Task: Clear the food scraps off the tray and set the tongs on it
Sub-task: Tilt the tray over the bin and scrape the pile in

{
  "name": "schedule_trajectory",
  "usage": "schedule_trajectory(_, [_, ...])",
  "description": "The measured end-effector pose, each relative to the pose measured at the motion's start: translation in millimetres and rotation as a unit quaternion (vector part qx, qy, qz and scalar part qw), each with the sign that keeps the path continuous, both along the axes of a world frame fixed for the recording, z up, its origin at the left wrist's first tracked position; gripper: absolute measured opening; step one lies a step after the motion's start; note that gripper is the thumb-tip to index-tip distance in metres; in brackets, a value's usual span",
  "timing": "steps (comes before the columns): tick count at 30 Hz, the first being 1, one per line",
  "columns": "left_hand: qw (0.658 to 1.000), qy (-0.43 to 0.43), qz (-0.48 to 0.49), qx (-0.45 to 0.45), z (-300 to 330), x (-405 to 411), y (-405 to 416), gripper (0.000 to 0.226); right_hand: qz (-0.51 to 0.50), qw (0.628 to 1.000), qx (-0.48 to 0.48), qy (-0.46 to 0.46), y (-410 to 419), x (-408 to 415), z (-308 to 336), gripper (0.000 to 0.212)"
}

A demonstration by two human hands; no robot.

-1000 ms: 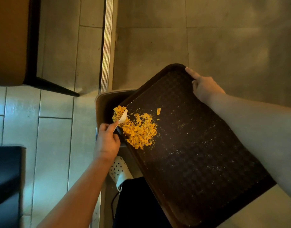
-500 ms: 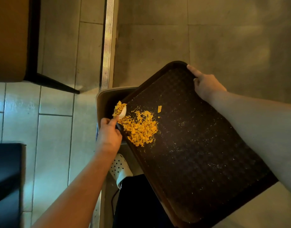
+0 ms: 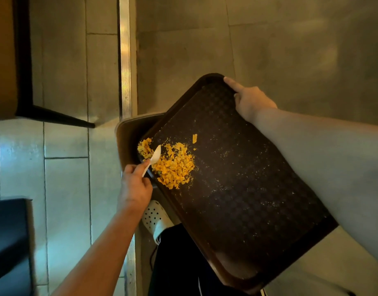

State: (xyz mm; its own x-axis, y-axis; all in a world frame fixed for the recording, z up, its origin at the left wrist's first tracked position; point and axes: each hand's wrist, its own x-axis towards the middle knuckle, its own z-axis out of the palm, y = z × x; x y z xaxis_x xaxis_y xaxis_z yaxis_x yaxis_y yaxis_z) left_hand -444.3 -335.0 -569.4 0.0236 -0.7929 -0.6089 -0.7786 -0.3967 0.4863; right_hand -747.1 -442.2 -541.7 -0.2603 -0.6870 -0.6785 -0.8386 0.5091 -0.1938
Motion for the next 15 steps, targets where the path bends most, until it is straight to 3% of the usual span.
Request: schedule_trajectory(15, [0.999,-0.006,0.001,-0.037,0.6,-9.4,-9.2,0.046,0.004,1.000,-0.009,-0.012,4.0,-4.9,-2.1,0.054])
